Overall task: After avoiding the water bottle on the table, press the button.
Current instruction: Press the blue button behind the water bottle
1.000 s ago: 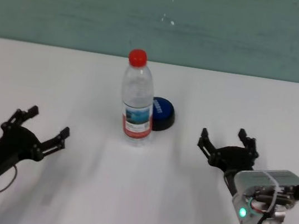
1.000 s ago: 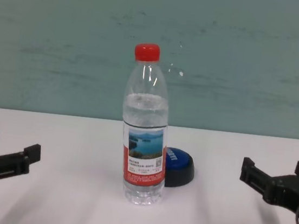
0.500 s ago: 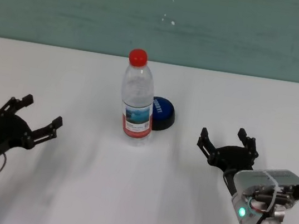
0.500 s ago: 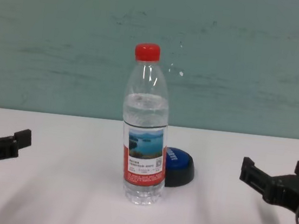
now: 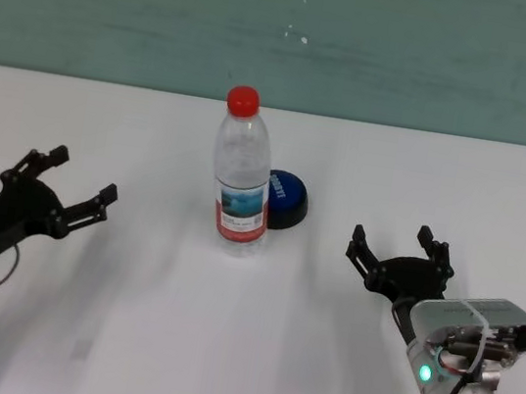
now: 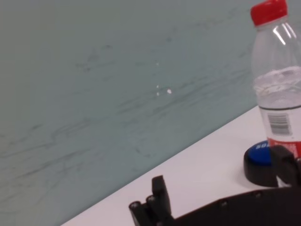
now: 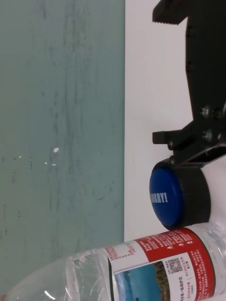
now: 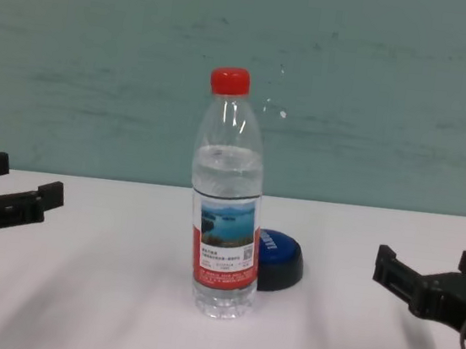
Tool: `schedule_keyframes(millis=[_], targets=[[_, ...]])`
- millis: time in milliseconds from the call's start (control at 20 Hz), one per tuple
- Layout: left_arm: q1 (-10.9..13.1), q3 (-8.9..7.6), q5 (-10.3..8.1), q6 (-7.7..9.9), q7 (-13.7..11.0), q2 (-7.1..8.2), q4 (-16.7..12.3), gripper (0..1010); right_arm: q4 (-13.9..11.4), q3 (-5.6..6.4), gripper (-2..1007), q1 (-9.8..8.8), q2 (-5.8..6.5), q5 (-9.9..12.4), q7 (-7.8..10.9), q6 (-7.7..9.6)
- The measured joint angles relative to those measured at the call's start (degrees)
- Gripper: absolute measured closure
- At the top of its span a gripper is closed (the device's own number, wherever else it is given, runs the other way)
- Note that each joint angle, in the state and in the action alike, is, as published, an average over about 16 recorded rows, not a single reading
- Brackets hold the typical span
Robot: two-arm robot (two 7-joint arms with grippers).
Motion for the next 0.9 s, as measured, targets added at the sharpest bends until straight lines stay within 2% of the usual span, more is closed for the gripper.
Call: schedule_keyframes(millis=[350,900], targets=[[-1.2,0.99,-0.84,-0.47,-1.2,0.56,1.0,10,0.0,0.00,1,0.00,0.00,0.0,0.00,0.00],[-1.3,1.23,-1.04,-0.42,-1.4,0.79,1.0,10,0.0,0.00,1,0.00,0.00,0.0,0.00,0.00]])
